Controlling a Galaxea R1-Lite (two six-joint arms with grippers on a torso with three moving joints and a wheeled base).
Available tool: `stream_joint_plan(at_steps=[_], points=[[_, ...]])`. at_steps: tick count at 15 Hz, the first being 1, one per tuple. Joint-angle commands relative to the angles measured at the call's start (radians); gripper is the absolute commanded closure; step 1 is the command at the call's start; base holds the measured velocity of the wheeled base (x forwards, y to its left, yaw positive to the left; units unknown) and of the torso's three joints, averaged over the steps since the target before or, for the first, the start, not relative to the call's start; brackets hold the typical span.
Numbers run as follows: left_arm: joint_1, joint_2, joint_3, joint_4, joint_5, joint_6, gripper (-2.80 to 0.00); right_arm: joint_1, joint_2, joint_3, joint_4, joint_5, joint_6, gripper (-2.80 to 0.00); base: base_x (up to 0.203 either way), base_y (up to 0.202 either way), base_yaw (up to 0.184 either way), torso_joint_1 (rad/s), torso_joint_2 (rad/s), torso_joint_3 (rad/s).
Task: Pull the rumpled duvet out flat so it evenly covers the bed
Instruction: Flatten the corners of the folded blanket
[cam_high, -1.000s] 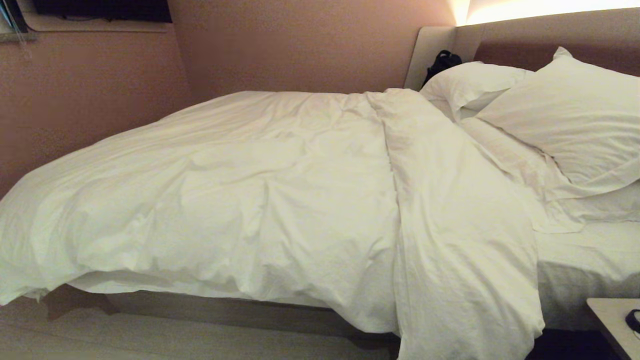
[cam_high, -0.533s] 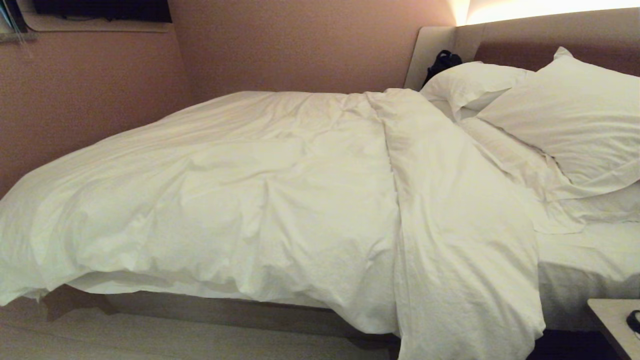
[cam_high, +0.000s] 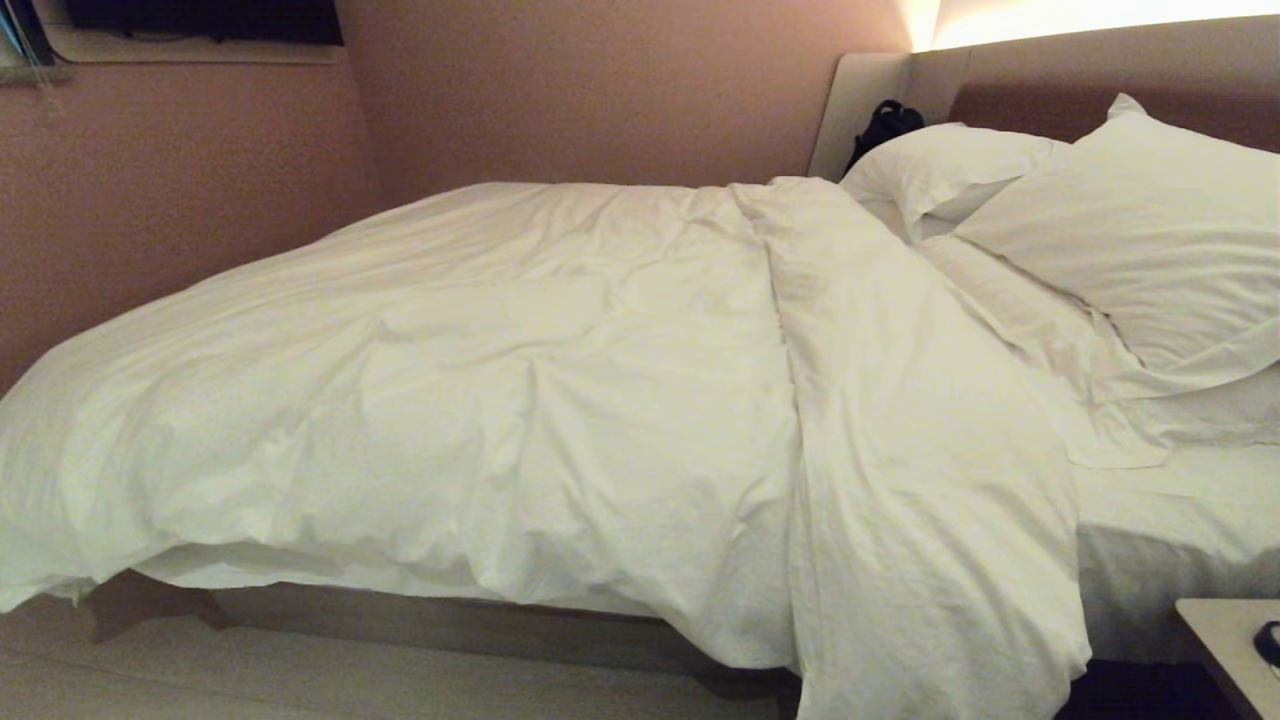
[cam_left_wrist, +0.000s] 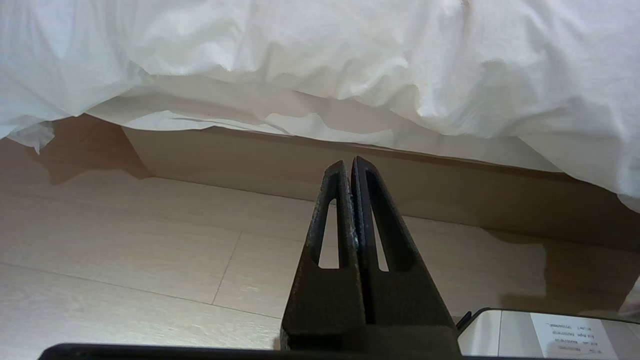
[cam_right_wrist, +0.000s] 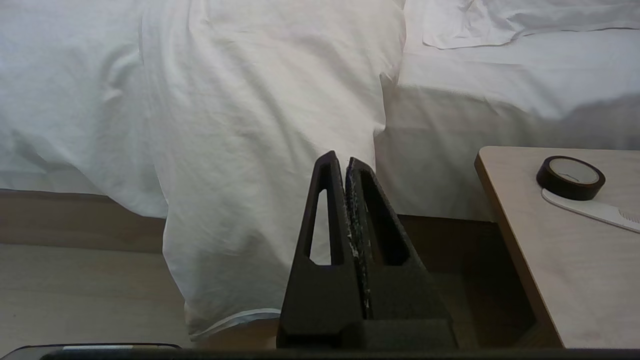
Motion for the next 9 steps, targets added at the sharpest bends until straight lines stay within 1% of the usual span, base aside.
stream_joint_plan(at_steps=[1,3,4,9], points=[[0.000,0.000,0.000,0.001,0.000,-0.001,0.00,0.001,0.000,0.000,0.000,0.000,0.000,0.00,0.000,0.000,0.000,0.000,0.00,0.000],[0.000,0.000,0.000,0.001,0.000,-0.001,0.00,0.001,0.000,0.000,0.000,0.000,0.000,0.00,0.000,0.000,0.000,0.000,0.00,0.000],[0.000,0.000,0.000,0.001,0.000,-0.001,0.00,0.001,0.000,0.000,0.000,0.000,0.000,0.00,0.001,0.111,-0.001,0.002,0.00,-0.002],[0.000,0.000,0.000,0.001,0.002,-0.004,0.00,0.001,0.000,0.000,0.000,0.000,0.000,0.00,0.000,0.191,0.001,0.002,0.00,0.001]])
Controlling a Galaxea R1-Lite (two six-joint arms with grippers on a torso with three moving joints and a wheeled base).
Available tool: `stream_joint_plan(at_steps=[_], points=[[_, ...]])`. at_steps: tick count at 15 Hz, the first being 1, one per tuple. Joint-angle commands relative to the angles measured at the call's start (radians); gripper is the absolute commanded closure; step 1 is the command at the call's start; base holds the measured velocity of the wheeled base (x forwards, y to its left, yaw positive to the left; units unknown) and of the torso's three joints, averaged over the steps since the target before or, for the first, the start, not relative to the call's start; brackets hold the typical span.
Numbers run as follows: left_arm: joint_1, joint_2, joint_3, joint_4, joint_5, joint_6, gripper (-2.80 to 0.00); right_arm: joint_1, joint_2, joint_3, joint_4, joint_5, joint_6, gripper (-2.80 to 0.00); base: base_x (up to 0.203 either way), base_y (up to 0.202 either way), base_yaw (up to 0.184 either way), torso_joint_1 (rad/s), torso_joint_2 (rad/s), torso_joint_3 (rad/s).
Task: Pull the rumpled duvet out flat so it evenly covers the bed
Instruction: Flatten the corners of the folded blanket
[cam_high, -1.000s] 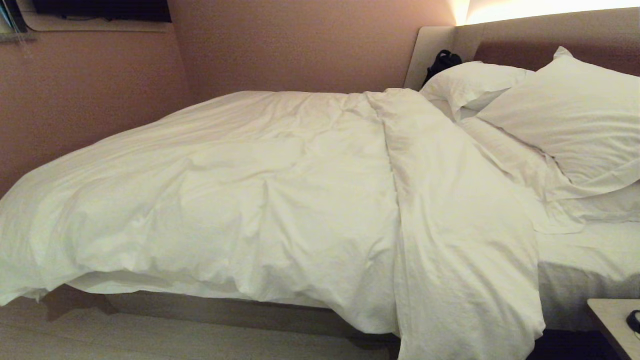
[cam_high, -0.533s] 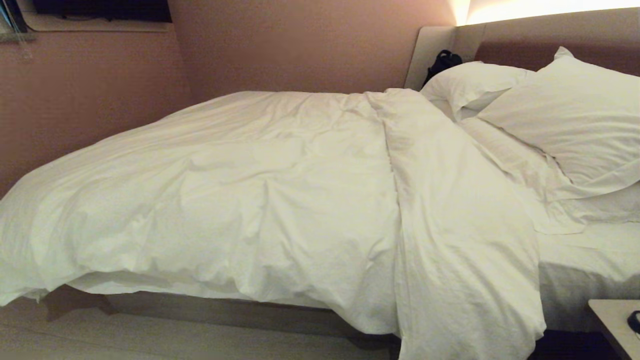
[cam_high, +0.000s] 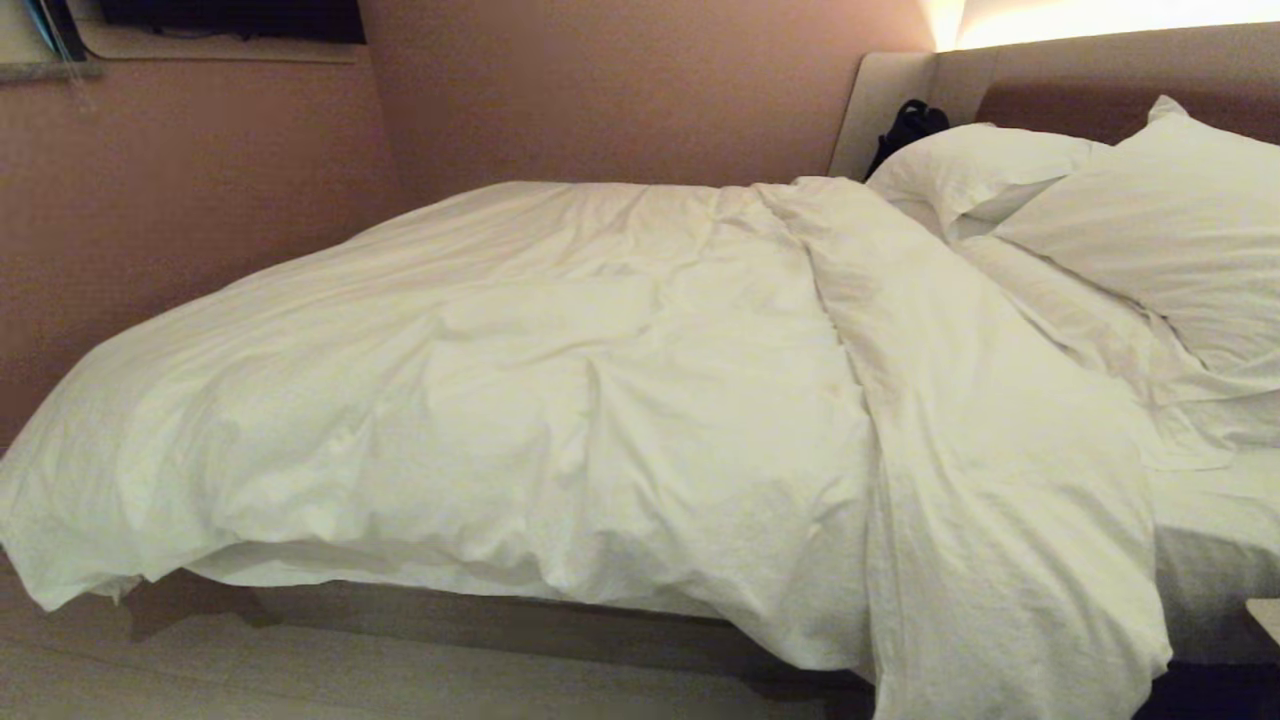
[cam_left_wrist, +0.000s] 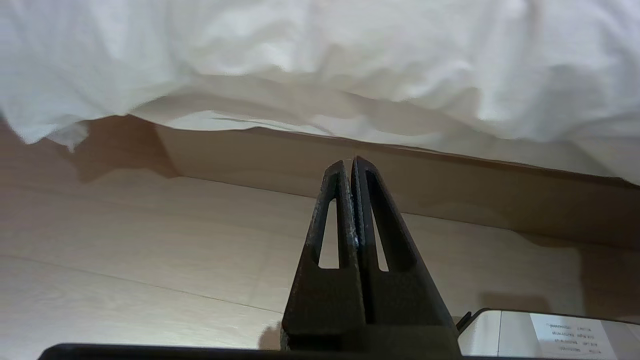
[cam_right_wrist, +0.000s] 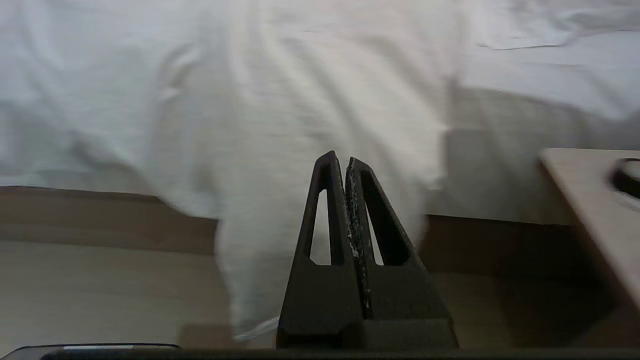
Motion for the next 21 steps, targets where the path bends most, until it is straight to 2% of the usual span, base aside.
stream_joint_plan(at_steps=[1,18,21], points=[[0.000,0.000,0.000,0.001,0.001,-0.002,0.00,0.000,0.000,0.000,0.000,0.000,0.000,0.00,0.000,0.197,0.002,0.006,0.00,-0.001],[0.000,0.000,0.000,0.001,0.001,0.000,0.00,0.000,0.000,0.000,0.000,0.000,0.000,0.00,0.000,0.195,0.000,0.002,0.00,0.004],[0.000,0.000,0.000,0.001,0.002,-0.005,0.00,0.000,0.000,0.000,0.000,0.000,0.000,0.00,0.000,0.121,-0.002,0.002,0.00,0.004]])
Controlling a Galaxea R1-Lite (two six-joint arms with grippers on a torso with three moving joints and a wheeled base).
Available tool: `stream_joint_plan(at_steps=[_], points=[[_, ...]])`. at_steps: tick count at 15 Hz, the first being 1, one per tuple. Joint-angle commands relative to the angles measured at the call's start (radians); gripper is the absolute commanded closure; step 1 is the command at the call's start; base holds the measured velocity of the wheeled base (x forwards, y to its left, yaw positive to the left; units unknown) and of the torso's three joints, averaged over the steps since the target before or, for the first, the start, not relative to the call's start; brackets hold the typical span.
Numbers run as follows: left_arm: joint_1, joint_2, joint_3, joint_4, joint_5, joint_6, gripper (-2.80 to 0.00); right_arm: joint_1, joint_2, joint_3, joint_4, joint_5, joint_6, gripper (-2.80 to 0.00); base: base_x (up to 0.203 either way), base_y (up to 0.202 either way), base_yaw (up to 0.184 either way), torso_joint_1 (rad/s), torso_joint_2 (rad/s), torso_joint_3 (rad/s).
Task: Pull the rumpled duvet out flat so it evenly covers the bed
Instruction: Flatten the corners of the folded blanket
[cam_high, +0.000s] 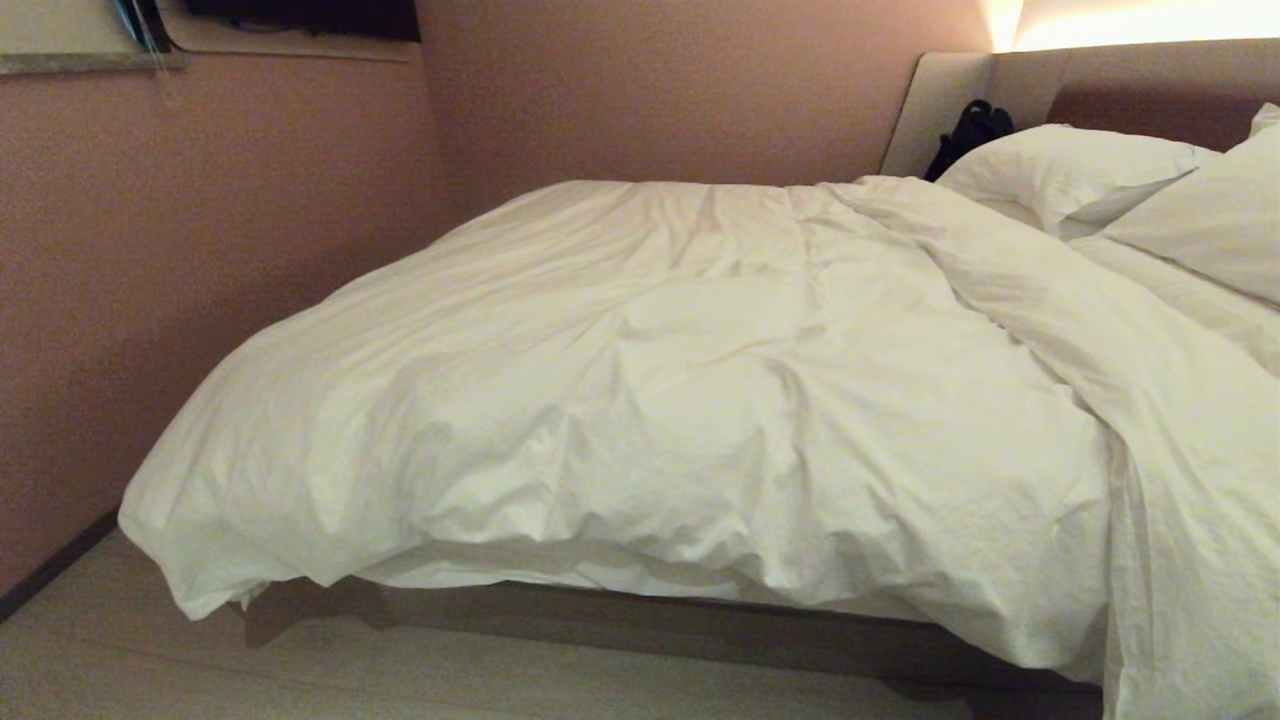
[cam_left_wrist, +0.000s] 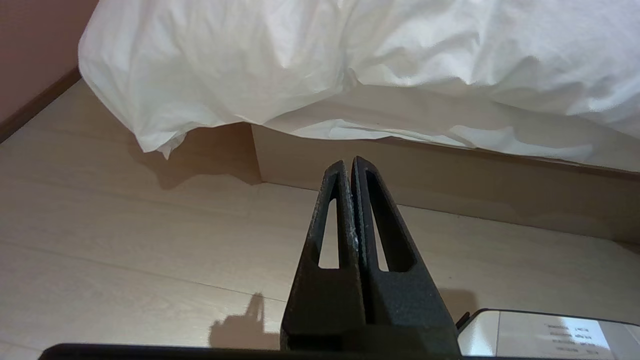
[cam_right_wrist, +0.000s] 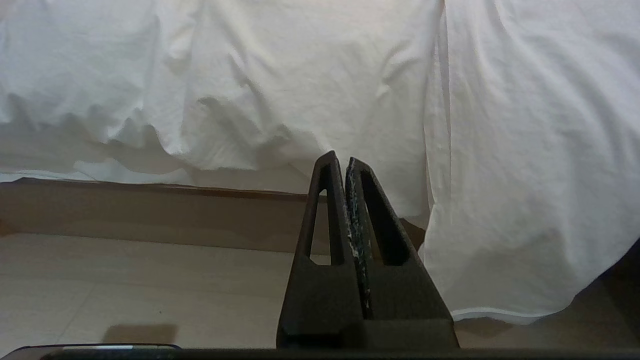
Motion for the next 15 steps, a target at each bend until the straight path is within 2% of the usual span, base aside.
stream_joint_plan(at_steps=[1,15], points=[[0.001,0.000,0.000,0.001,0.001,-0.001,0.00,0.000,0.000,0.000,0.000,0.000,-0.001,0.00,0.000,0.000,0.000,0.000,0.00,0.000],[0.001,0.000,0.000,0.001,0.001,-0.001,0.00,0.000,0.001,0.000,0.000,0.003,-0.018,0.00,0.000,0.000,0.000,0.000,0.00,0.000]])
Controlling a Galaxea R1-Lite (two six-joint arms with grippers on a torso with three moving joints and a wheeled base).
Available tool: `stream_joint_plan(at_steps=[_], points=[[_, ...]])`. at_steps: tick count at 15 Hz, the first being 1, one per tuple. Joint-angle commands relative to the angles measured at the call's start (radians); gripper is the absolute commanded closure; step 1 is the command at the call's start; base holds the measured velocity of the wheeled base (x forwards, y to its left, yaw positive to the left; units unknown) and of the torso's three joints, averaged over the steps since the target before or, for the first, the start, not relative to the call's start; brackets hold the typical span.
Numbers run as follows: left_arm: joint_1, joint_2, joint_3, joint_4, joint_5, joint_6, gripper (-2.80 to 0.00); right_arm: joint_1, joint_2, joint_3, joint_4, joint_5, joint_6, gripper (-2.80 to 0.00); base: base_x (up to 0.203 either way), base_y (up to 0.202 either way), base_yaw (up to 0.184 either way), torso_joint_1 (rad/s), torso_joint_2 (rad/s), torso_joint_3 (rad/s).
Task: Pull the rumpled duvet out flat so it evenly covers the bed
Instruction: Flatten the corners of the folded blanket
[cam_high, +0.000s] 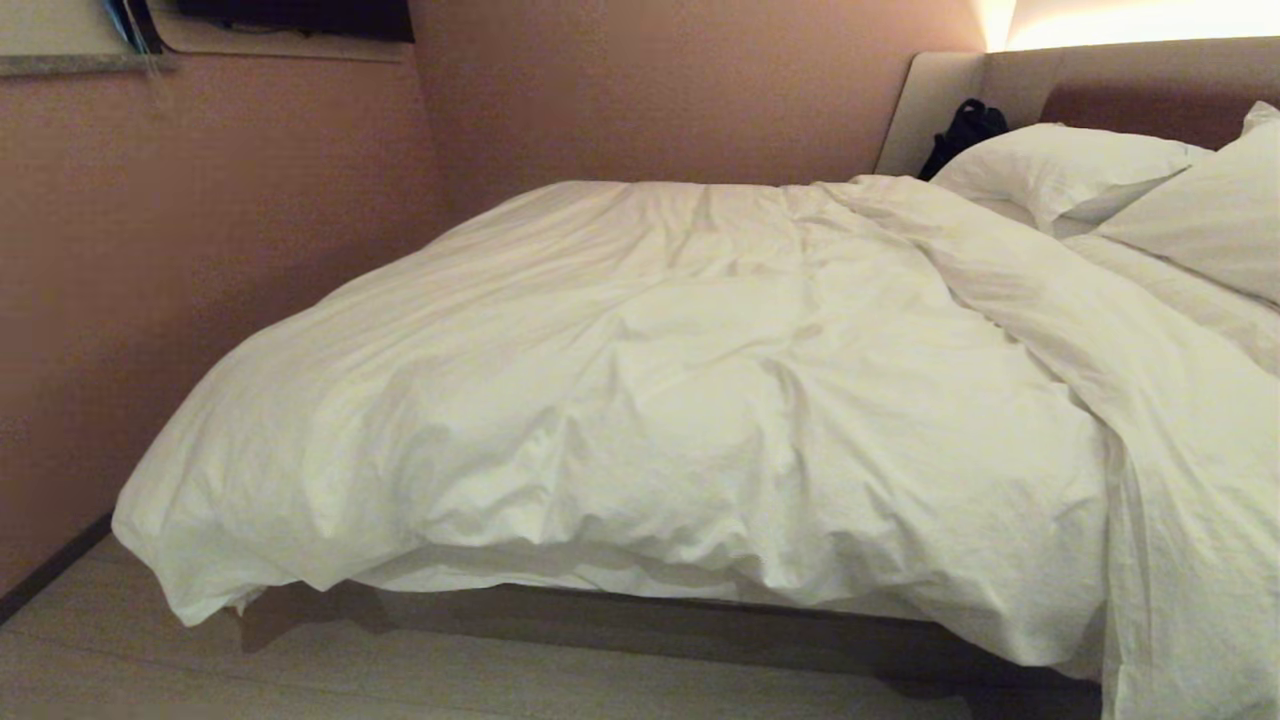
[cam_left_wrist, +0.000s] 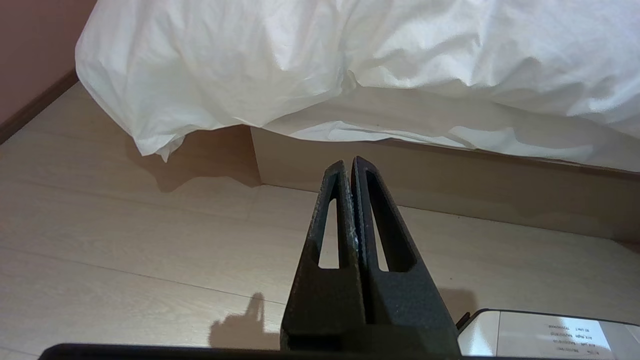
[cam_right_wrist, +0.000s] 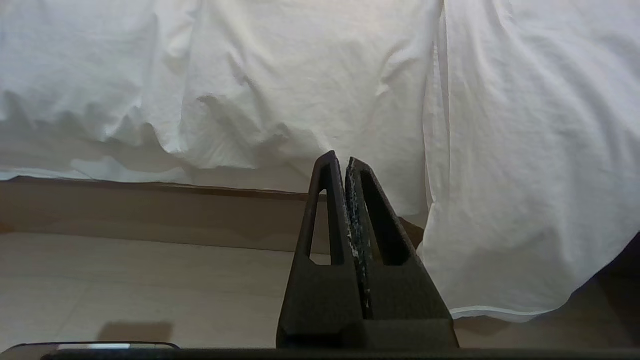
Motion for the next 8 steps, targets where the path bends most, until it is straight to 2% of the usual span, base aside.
stream_joint_plan(at_steps=[1,8], points=[[0.001,0.000,0.000,0.001,0.001,-0.001,0.00,0.001,0.001,0.000,0.000,0.000,-0.002,0.00,0.000,0.000,0.000,0.000,0.00,0.000],[0.001,0.000,0.003,-0.004,0.007,0.004,0.00,0.001,0.000,0.000,-0.002,-0.001,0.000,0.00,0.000,0.000,0.000,0.000,0.00,0.000]])
